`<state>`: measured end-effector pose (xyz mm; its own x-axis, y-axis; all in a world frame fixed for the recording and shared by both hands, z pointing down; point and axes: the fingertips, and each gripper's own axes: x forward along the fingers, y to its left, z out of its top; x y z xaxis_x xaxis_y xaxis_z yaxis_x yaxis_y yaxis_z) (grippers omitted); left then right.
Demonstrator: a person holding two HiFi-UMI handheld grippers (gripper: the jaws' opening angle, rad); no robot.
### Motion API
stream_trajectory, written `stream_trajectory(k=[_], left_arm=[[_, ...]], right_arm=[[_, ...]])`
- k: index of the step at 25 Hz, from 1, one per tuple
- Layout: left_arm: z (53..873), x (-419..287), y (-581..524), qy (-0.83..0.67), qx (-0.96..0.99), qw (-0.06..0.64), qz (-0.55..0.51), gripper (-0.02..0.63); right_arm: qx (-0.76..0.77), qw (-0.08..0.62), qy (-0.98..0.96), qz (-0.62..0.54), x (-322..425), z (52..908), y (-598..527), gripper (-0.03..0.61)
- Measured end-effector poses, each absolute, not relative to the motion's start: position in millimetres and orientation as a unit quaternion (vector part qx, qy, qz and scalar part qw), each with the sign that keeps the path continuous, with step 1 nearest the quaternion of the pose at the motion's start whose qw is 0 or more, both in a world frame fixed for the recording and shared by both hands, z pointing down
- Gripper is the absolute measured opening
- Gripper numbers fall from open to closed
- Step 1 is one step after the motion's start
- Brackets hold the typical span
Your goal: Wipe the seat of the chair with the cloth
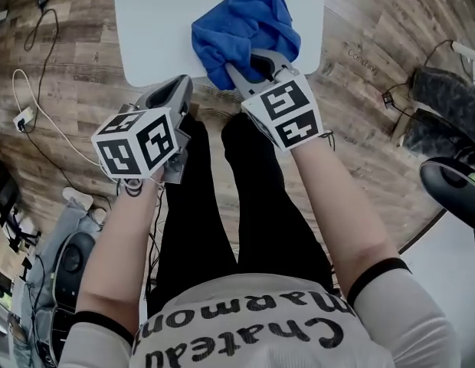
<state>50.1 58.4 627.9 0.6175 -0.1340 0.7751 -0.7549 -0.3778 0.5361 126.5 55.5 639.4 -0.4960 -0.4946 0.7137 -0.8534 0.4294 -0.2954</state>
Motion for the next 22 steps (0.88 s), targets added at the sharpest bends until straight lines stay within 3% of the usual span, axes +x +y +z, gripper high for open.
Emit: stream_trajectory(k=[10,22], left_arm=[[614,155,88,-0.242,0.786,0.463,0.332,0.008],[616,179,104,-0.257,0.785,0.456,0.331,0.008]], right_arm=[[0.454,0.247,-0.781,0.351,222,639,89,0.075],[0.460,0.260,-0.774,0.347,267,640,107,0.075]])
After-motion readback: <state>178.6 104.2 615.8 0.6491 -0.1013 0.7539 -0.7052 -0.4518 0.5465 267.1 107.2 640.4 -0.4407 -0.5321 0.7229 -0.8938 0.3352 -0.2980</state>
